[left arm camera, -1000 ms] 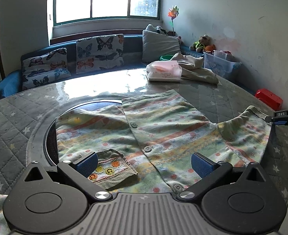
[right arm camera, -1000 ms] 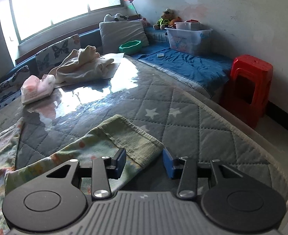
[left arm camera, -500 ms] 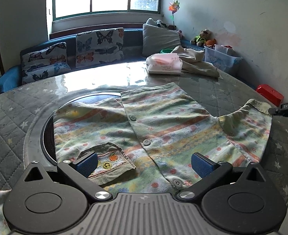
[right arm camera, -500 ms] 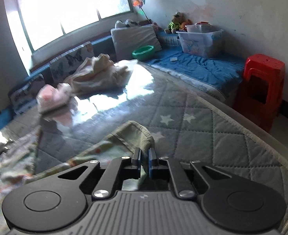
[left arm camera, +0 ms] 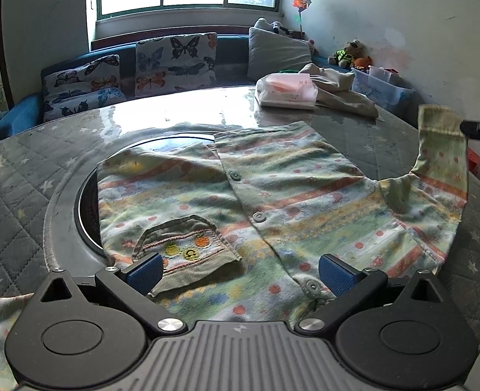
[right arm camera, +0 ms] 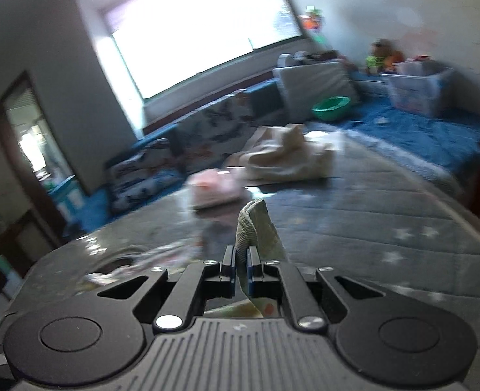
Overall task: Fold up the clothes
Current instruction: 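Grasp the sleeve cuff with the right gripper and fold it across the shirt front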
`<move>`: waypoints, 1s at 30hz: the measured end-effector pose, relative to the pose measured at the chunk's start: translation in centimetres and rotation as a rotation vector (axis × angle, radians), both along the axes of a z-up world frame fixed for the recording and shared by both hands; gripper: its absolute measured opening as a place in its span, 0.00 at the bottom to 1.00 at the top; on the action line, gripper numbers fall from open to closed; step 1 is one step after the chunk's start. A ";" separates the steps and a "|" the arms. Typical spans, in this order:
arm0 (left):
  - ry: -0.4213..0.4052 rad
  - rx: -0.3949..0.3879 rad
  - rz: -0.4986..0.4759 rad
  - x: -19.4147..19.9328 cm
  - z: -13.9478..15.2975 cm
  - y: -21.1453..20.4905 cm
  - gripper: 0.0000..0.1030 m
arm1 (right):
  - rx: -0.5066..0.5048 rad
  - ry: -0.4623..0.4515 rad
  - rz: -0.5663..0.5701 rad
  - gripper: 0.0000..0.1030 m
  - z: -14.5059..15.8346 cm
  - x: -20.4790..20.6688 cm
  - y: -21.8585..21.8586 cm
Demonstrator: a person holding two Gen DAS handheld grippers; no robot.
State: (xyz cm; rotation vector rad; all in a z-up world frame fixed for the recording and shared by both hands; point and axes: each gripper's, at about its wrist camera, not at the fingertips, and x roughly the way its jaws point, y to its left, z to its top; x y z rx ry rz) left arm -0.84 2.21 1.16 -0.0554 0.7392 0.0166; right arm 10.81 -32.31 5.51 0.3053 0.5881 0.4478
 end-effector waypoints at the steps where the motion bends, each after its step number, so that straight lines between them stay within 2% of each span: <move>1: -0.004 -0.004 0.006 -0.1 0.1 0.2 1.00 | 0.005 -0.007 0.027 0.05 0.4 -0.2 0.8; 9: -0.032 -0.037 0.078 -1.2 0.5 2.9 1.00 | 0.025 -0.038 0.251 0.05 2.4 -2.1 7.7; 15: -0.047 -0.056 0.132 -2.1 0.6 4.9 1.00 | 0.030 -0.031 0.396 0.05 2.5 -3.3 12.9; 23: -0.044 -0.075 0.186 -3.0 0.3 6.7 1.00 | -0.009 0.026 0.568 0.05 0.6 -5.9 18.7; 28: -0.047 -0.082 0.193 -3.0 0.3 7.0 1.00 | -0.028 0.069 0.619 0.05 -1.1 -6.7 20.4; 30: -0.047 -0.082 0.194 -2.9 0.3 7.0 1.00 | -0.019 0.084 0.629 0.09 -1.5 -6.7 20.6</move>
